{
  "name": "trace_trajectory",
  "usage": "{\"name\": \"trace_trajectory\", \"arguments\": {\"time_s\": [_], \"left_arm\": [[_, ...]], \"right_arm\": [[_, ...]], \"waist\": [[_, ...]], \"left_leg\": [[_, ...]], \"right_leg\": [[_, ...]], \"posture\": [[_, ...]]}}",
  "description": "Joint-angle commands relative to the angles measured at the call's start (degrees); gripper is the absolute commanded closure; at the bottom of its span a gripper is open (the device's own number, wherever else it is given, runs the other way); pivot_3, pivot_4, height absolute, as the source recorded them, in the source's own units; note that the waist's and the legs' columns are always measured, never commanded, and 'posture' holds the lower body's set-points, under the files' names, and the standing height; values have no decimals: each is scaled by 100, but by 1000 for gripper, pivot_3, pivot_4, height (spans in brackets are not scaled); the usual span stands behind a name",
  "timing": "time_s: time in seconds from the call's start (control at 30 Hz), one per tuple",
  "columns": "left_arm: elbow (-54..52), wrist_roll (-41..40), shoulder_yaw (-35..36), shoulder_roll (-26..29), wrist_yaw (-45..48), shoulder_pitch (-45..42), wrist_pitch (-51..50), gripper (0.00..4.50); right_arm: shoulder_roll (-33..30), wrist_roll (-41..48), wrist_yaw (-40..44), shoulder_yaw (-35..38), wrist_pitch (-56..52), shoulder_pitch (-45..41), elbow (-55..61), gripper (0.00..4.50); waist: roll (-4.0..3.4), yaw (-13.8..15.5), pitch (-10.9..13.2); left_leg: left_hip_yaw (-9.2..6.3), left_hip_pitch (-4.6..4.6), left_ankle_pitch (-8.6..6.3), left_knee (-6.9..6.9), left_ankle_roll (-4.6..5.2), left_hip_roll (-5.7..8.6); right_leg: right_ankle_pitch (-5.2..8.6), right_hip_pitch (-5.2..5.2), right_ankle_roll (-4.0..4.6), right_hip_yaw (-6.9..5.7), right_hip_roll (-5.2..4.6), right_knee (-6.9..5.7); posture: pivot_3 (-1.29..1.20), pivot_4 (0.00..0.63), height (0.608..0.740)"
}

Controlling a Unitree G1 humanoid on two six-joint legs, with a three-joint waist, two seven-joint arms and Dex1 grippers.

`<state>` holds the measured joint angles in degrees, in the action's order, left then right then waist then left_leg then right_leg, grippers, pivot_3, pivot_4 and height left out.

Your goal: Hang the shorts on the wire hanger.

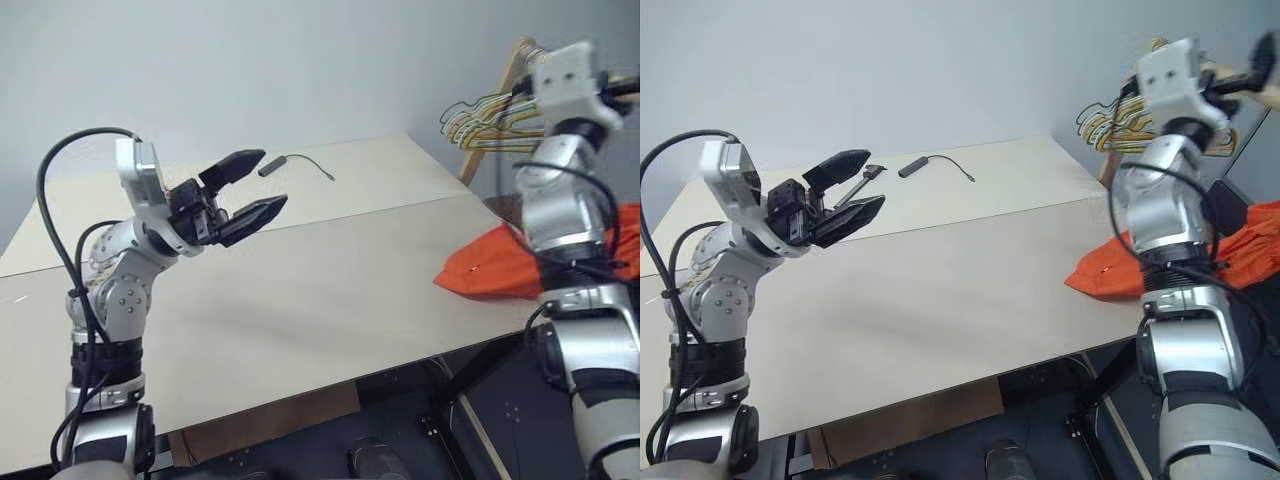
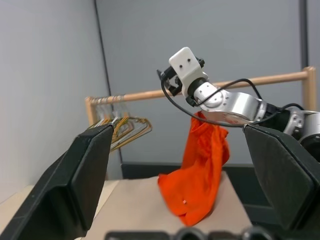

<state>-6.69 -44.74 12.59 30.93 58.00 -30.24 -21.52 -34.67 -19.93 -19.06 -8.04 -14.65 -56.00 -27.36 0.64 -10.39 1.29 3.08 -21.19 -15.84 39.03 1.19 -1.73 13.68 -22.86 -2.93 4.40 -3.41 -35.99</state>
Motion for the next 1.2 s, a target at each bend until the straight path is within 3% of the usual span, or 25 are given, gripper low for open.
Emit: {"name": "trace_trajectory", "arguments": {"time_s": [0.03, 0.23, 0.57, 0.9, 1.2], "left_arm": [[-4, 312, 85, 204, -156, 105, 108, 0], [-286, 422, 165, 504, -145, 627, -24, 0], [-617, 946, 289, 946, -445, 1878, 54, 0], [-937, 793, 443, 883, -551, 2423, 30, 0], [-970, 854, 365, 923, -628, 2489, -53, 0]], "right_arm": [[78, 439, 1427, -113, 278, 349, 675, 36], [10, 955, 3278, -203, 260, 1145, 1635, 36], [-381, 1562, 5682, -344, 214, 2356, 2585, 36], [-324, 1344, 6206, -487, 351, 2525, 2644, 36], [-210, 1188, 6258, -559, 496, 2527, 2566, 36]], "waist": [[0, 11, 0], [0, 151, 0], [8, 547, 4], [25, 984, 8], [29, 1086, 8]], "left_leg": [[-2, 2, 0, 0, 0, -1], [-9, -20, 0, 0, 0, -2], [-3, -9, 0, -1, -1, -8], [15, -8, 1, 1, -3, -8], [40, -9, 1, 0, -4, -8]], "right_leg": [[0, 2, 0, -2, 0, 0], [0, -20, 0, -14, -6, -5], [0, -18, 5, -22, -2, -12], [1, -22, 16, -30, -1, -14], [4, -22, 22, -36, 0, -13]], "posture": [[-65, 0, 740], [-28, 0, 740], [48, 0, 740], [75, 0, 740], [104, 0, 740]]}}
